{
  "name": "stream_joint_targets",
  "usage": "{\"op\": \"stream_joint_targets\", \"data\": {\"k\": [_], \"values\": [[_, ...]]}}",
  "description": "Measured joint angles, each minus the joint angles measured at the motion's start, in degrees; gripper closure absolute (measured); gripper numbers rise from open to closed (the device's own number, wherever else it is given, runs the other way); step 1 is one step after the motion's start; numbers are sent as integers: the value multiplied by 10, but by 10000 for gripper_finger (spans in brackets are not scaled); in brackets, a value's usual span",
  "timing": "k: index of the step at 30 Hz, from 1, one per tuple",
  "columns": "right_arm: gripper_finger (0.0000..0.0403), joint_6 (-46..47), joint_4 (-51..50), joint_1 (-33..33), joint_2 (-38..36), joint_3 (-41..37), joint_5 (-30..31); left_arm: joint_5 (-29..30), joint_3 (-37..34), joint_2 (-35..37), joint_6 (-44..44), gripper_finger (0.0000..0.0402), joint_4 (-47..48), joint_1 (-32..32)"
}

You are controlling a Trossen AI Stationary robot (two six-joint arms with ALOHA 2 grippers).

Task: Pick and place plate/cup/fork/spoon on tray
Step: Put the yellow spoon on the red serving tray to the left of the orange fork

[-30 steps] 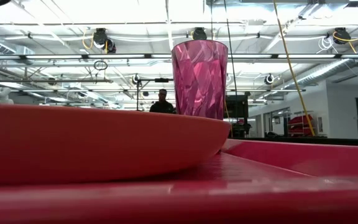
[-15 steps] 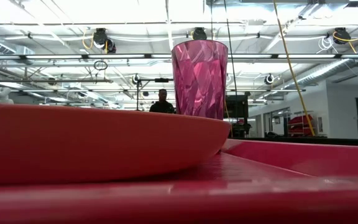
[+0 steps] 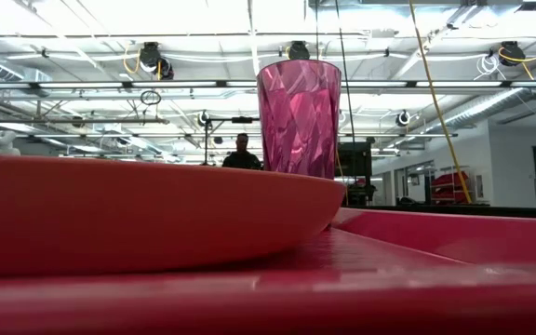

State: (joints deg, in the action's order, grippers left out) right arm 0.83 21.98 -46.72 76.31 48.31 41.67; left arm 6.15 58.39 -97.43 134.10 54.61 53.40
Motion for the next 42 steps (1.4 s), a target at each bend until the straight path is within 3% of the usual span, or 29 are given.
{"op": "stream_joint_targets", "data": {"k": [23,42], "values": [[234,0,0,0,0,0,0,-46,0,-12,17,321,11,-20],[234,0,0,0,0,0,0,4,0,-37,-4,321,-1,-22]]}}
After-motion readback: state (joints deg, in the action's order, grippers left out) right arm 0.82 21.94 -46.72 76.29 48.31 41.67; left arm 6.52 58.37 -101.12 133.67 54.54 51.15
